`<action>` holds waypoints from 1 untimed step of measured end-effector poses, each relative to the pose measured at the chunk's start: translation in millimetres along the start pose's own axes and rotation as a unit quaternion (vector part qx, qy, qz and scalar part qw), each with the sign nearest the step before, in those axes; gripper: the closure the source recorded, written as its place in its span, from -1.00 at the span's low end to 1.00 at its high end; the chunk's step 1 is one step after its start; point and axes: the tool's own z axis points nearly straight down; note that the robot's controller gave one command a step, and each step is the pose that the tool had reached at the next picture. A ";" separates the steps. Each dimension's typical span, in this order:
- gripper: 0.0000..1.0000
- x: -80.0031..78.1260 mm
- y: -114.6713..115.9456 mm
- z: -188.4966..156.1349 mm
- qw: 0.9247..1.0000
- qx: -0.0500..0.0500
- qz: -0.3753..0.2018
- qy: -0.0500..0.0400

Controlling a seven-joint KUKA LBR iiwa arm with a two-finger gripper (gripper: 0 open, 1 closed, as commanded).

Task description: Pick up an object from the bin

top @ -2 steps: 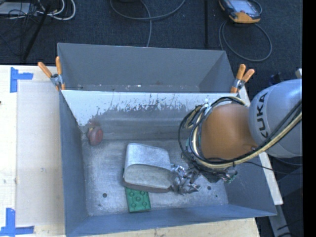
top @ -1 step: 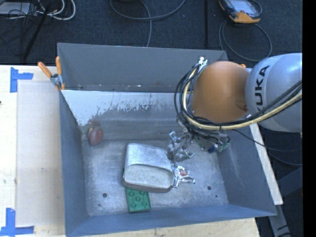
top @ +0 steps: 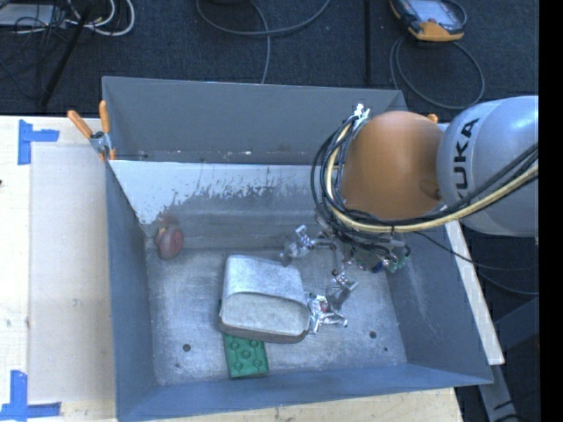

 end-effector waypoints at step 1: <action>-1.00 8.1 -2.9 44.0 0.998 0.004 -0.064 -0.006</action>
Offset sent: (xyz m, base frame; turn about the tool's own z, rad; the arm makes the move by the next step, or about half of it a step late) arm -0.0153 -0.0130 -0.0840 -0.1791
